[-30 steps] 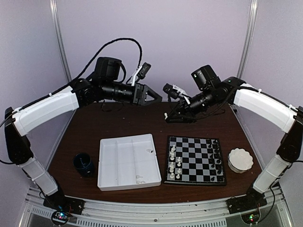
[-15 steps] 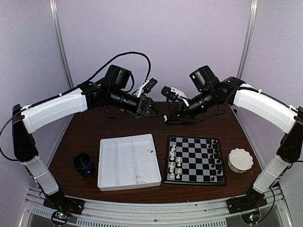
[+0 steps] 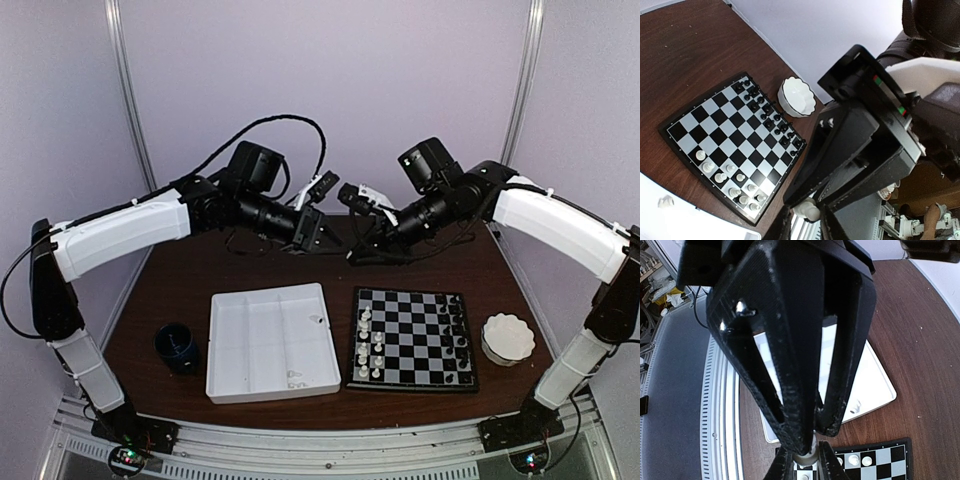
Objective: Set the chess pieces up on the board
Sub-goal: Pass from the right arm to the left, then place the pawn on d2, then adjust the queen at d1.
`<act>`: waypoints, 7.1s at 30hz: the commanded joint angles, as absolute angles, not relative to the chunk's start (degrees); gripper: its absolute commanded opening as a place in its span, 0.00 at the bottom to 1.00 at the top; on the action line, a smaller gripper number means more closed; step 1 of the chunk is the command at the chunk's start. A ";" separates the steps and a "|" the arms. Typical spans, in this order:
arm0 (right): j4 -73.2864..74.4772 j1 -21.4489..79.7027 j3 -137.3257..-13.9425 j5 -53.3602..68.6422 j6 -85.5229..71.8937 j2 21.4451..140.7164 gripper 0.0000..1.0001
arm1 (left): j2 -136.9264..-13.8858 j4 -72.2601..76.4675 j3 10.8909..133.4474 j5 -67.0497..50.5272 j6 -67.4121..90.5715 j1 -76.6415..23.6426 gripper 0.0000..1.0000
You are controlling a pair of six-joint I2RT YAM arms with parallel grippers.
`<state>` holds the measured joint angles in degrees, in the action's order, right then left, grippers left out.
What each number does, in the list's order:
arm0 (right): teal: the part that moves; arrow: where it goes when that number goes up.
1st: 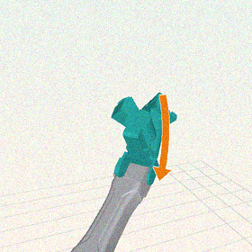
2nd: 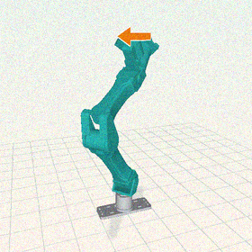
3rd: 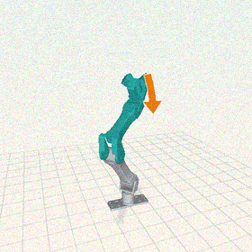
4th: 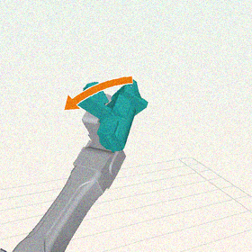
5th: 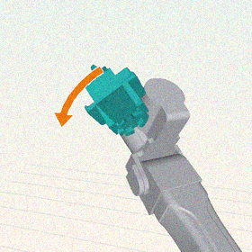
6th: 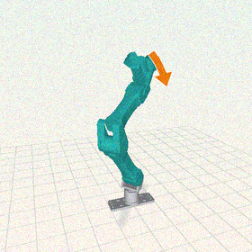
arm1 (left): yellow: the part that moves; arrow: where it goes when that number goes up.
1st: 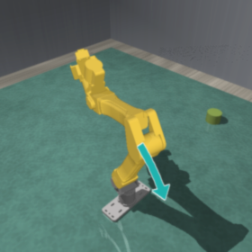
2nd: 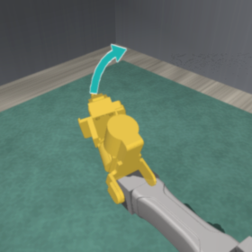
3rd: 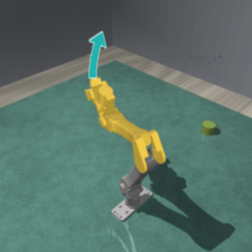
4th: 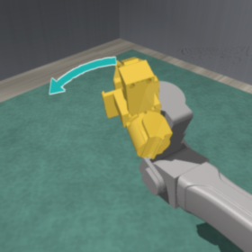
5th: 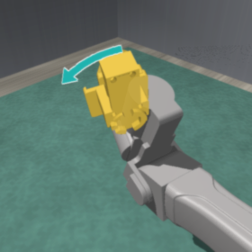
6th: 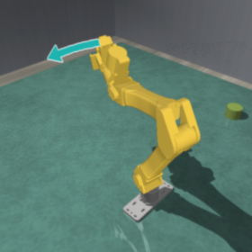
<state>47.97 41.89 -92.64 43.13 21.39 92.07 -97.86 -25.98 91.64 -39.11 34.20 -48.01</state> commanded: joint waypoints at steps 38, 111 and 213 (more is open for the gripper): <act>44.23 4.49 -56.42 42.10 23.88 63.32 0.51 | -121.10 -28.79 106.64 -27.19 13.10 -54.03 0.04; 45.03 4.39 -57.13 46.32 25.07 65.57 0.53 | -141.46 -44.25 126.45 -14.96 -2.53 -59.09 0.17; 45.18 4.39 -57.02 46.64 25.14 65.48 0.53 | -135.38 -46.36 119.02 -17.20 12.85 -55.30 0.10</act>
